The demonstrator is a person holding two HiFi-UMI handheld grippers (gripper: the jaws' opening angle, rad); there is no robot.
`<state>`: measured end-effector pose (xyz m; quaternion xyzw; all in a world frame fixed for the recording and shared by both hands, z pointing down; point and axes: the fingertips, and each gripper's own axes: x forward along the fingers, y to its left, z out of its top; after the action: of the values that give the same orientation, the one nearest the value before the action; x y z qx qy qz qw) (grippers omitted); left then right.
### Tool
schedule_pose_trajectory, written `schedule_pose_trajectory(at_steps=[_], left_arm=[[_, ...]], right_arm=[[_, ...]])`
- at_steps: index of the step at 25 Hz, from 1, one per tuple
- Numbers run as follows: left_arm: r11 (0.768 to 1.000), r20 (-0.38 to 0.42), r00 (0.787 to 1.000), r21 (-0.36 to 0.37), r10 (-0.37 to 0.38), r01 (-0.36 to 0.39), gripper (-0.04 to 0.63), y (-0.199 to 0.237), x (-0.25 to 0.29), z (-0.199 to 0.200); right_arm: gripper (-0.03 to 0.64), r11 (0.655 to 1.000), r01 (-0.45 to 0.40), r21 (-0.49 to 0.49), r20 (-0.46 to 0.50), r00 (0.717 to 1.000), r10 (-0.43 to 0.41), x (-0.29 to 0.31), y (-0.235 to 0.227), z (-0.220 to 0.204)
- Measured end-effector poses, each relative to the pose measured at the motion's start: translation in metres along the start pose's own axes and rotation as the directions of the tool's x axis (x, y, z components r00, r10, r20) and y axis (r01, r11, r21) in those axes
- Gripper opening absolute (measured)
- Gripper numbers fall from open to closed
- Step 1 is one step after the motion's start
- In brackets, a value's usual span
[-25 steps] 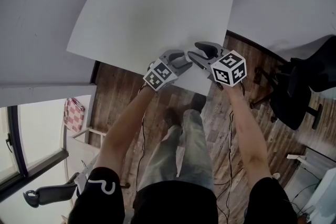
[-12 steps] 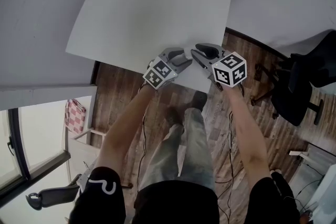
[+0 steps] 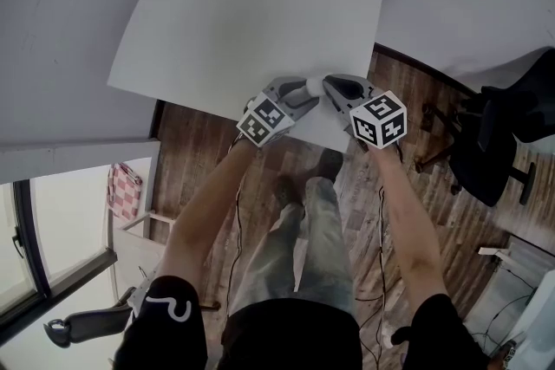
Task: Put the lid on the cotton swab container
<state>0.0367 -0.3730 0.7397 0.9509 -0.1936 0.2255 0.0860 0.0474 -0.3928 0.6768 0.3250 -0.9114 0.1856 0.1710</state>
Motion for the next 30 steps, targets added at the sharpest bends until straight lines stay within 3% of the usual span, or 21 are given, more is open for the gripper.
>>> schedule_pose_trajectory(at_steps=[11,15,23,30], left_arm=[[1.0,0.005,1.0,-0.003,0.001,-0.001,0.199,0.001,0.0,0.001],[1.0,0.018,1.0,-0.013,-0.001,0.002,0.201,0.0,-0.001,0.005],[0.996,0.022,0.999,-0.086,0.03,-0.028,0.201,-0.008,-0.029,0.01],[0.981,0.119,0.984,-0.155,0.136,-0.117,0.161,-0.004,-0.077,0.053]], right_arm=[[0.029,0.986,0.064,-0.157,0.028,0.998,-0.06,0.0,0.004,0.0],[0.028,0.981,0.085,-0.173,0.034,0.996,-0.08,0.001,0.005,-0.001],[0.04,0.987,0.154,-0.037,0.067,0.986,-0.151,-0.016,-0.012,0.014],[0.014,0.969,0.246,0.019,0.117,0.962,-0.246,-0.059,-0.016,0.051]])
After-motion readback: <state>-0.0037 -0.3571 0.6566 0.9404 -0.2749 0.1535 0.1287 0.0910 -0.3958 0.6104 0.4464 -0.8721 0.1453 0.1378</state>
